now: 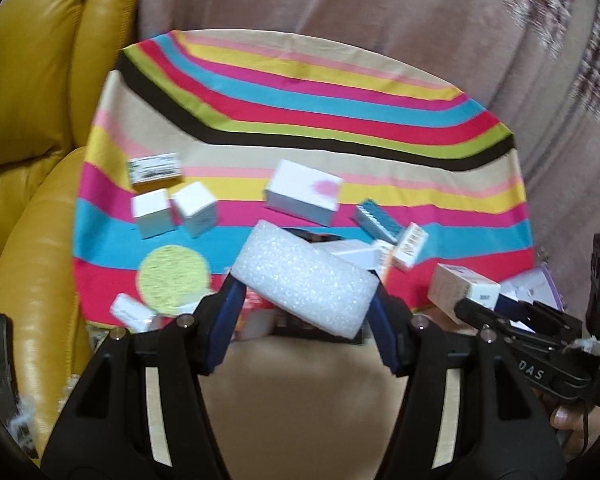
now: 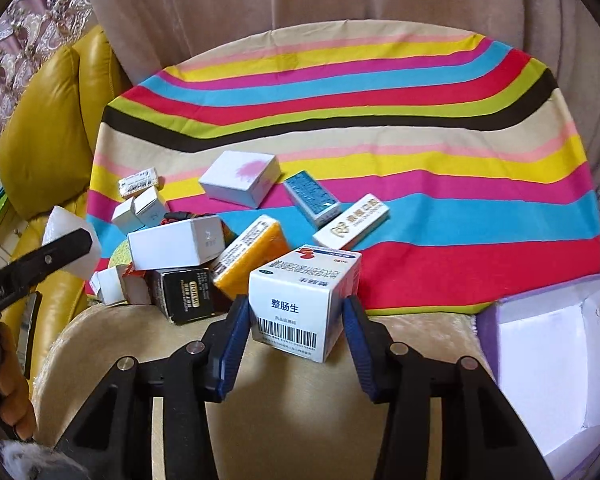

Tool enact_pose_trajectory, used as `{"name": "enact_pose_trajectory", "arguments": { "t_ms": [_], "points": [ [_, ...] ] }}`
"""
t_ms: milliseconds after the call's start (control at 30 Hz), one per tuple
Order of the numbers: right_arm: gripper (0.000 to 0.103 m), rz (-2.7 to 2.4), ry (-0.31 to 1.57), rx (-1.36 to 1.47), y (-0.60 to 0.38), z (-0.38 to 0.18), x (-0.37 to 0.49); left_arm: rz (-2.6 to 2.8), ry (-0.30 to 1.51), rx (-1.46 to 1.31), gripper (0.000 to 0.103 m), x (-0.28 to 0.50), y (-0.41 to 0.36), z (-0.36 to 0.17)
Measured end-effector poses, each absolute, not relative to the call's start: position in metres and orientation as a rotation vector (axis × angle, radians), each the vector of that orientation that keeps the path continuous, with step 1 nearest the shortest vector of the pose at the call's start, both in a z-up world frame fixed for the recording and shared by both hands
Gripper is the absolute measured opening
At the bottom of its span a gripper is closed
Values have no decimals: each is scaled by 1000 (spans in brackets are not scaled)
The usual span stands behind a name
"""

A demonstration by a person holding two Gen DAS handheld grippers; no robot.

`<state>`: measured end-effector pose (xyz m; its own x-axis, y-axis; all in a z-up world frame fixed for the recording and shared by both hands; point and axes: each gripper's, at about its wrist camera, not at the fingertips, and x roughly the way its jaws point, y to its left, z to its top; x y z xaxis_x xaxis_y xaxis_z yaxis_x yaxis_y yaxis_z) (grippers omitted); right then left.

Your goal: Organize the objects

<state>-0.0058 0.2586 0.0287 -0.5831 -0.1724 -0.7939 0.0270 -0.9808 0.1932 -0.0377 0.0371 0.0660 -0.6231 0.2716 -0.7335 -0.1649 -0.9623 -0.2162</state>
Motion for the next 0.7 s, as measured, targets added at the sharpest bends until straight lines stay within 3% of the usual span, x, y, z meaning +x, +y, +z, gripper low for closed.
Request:
{"name": "enact_pose_trajectory", "arguments": {
  "t_ms": [700],
  "points": [
    [48, -2975, -308, 1446, 352, 33, 42, 2339, -26, -1238, 63, -27, 177, 51]
  ]
}}
